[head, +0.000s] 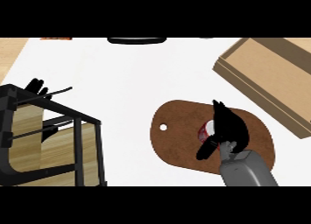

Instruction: Pick the can from the cutting board and place it in the cardboard box

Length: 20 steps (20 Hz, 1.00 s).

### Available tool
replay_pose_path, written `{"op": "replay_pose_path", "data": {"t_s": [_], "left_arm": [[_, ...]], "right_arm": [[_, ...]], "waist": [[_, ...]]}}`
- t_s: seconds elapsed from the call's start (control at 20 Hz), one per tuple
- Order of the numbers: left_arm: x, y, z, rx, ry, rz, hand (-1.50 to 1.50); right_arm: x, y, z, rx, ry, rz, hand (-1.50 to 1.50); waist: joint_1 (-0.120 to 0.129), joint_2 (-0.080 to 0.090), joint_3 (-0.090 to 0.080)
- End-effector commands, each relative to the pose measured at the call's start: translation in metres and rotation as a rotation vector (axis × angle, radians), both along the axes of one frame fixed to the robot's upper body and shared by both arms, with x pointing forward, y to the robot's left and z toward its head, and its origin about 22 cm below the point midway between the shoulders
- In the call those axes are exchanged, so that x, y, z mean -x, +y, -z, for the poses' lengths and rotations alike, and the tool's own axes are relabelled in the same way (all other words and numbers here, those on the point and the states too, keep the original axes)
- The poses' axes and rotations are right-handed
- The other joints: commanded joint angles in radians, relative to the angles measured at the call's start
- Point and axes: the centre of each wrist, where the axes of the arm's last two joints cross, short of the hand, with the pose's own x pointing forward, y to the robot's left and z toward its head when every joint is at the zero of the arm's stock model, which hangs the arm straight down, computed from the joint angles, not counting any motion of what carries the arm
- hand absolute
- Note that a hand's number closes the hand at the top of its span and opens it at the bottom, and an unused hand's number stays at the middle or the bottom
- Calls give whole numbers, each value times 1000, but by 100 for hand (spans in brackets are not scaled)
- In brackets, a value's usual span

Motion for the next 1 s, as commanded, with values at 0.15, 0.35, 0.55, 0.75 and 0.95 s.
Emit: {"op": "replay_pose_path", "data": {"t_s": [0.15,0.35,0.55,0.75,0.95], "left_arm": [[2,18,13,15,50,-44,0],[6,24,19,23,51,-36,0],[5,-2,13,17,42,-37,0],[11,-5,-8,21,49,-39,0],[0,6,9,17,57,-30,0]], "right_arm": [[-5,13,-4,58,-24,0,150],[-7,4,-3,77,-57,-29,150],[-27,-18,-9,83,-54,-32,150],[-12,-7,2,80,-59,-122,150],[-38,-26,7,69,-70,-467,150]], "waist": [[3,4,-9],[3,4,-9],[4,4,-8],[6,3,-8],[33,15,-7]]}}
